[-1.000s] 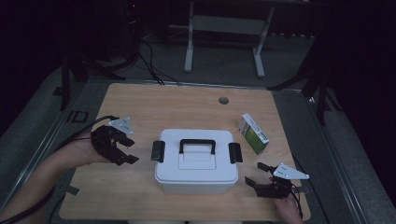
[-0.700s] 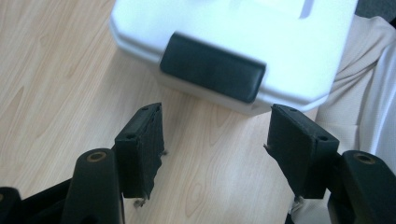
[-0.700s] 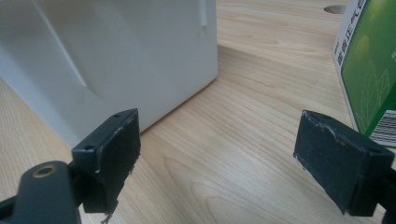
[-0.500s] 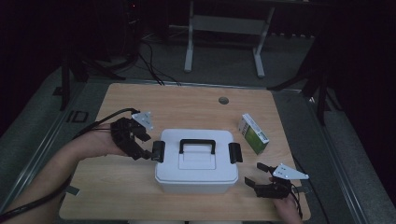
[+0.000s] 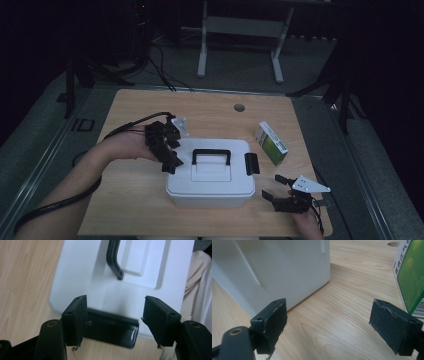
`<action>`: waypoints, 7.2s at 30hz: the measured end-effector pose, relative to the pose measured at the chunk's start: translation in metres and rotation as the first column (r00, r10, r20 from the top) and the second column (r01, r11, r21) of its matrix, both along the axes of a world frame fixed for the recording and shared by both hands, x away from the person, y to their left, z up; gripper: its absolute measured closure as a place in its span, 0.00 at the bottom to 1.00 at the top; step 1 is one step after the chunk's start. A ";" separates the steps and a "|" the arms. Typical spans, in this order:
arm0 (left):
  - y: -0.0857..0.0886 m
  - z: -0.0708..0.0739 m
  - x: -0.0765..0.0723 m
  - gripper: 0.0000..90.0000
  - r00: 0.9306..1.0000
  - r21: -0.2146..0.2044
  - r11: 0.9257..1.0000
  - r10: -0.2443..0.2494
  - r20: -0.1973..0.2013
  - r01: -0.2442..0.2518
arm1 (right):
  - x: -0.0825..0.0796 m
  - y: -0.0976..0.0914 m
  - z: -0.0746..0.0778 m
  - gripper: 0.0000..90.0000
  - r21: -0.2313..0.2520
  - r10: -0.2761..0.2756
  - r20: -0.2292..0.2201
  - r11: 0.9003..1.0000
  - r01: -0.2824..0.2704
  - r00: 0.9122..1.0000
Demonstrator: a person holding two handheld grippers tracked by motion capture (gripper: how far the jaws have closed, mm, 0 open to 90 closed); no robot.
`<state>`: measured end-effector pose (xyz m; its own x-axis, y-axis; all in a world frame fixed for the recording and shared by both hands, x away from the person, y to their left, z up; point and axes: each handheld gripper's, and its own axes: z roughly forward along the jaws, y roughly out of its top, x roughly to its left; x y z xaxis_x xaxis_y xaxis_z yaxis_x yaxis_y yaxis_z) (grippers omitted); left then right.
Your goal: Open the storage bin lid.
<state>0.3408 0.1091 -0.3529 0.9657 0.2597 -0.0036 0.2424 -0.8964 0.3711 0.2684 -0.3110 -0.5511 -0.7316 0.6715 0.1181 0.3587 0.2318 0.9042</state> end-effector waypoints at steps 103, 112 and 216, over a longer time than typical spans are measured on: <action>-0.105 0.029 0.022 0.94 0.975 0.240 0.945 -0.210 -0.076 0.222 | 0.000 -0.001 -0.002 0.16 0.007 0.030 -0.014 1.000 -0.030 0.999; -0.090 0.042 0.019 0.94 0.982 0.234 0.953 -0.182 -0.057 0.190 | 0.001 0.000 -0.002 0.16 0.008 0.029 -0.018 1.000 -0.029 0.999; 0.165 -0.078 -0.010 0.94 0.960 0.164 0.953 0.270 -0.081 -0.254 | 0.000 0.006 -0.003 0.16 -0.022 0.027 -0.032 0.999 -0.027 0.999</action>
<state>0.3306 0.2740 -0.4309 0.8602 0.5085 -0.0389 0.5054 -0.8399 0.1980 0.2688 -0.3051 -0.5540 -0.7455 0.6543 0.1270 0.3808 0.2617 0.8869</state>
